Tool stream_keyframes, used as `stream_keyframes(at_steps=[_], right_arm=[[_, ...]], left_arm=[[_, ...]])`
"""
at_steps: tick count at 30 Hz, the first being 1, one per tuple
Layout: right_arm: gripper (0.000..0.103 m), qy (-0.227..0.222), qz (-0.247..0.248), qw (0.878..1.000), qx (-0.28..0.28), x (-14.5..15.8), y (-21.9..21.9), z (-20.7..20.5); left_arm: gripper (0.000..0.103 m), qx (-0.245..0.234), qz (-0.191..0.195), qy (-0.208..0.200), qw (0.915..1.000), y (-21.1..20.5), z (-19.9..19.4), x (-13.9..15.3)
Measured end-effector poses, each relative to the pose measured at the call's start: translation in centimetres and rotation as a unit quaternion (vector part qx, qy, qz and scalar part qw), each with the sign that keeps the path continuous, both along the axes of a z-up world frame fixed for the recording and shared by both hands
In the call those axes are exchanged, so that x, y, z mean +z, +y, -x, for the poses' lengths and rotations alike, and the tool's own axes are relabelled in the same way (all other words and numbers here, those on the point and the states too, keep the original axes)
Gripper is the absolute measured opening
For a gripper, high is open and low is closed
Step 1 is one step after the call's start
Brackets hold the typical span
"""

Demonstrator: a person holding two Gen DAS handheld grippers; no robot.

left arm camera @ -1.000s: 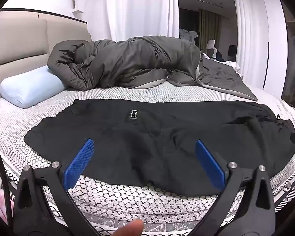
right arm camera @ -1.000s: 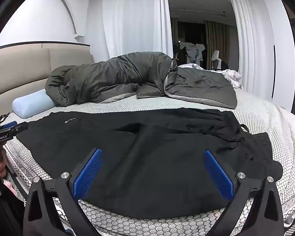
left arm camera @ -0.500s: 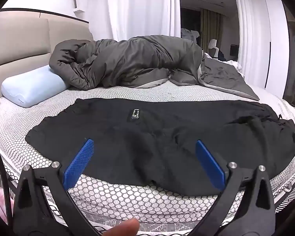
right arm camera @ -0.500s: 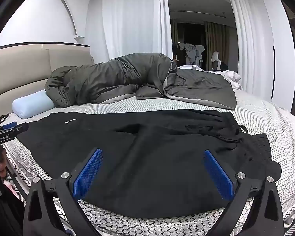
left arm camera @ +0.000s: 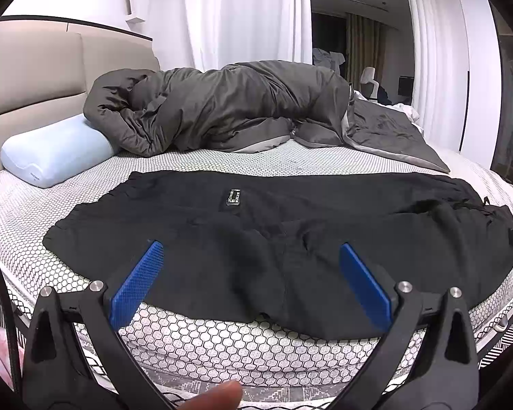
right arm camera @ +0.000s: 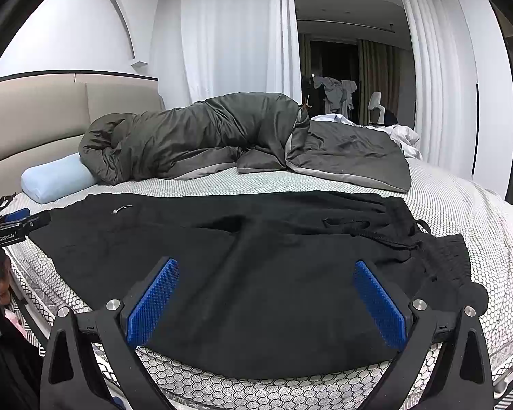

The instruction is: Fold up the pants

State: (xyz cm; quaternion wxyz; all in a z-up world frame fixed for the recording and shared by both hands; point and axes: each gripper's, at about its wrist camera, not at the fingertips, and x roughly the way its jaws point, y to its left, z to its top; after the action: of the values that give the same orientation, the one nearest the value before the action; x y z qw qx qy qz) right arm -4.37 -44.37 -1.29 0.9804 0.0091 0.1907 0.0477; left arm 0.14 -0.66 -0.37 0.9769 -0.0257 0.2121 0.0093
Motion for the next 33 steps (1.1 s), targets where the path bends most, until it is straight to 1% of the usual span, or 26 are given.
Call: stream_keyframes(at_steps=[17, 33], right_arm=[[0.103, -0.003, 0.001, 1.000, 0.001, -0.1, 0.0, 0.1], [0.103, 0.004, 0.013, 1.000, 0.006, -0.2, 0.9, -0.7]], left_arm=[[0.102, 0.000, -0.002, -0.001, 1.0000, -0.3, 0.0, 0.0], [0.102, -0.007, 0.000, -0.010, 0.9999, -1.0, 0.6, 1.2]])
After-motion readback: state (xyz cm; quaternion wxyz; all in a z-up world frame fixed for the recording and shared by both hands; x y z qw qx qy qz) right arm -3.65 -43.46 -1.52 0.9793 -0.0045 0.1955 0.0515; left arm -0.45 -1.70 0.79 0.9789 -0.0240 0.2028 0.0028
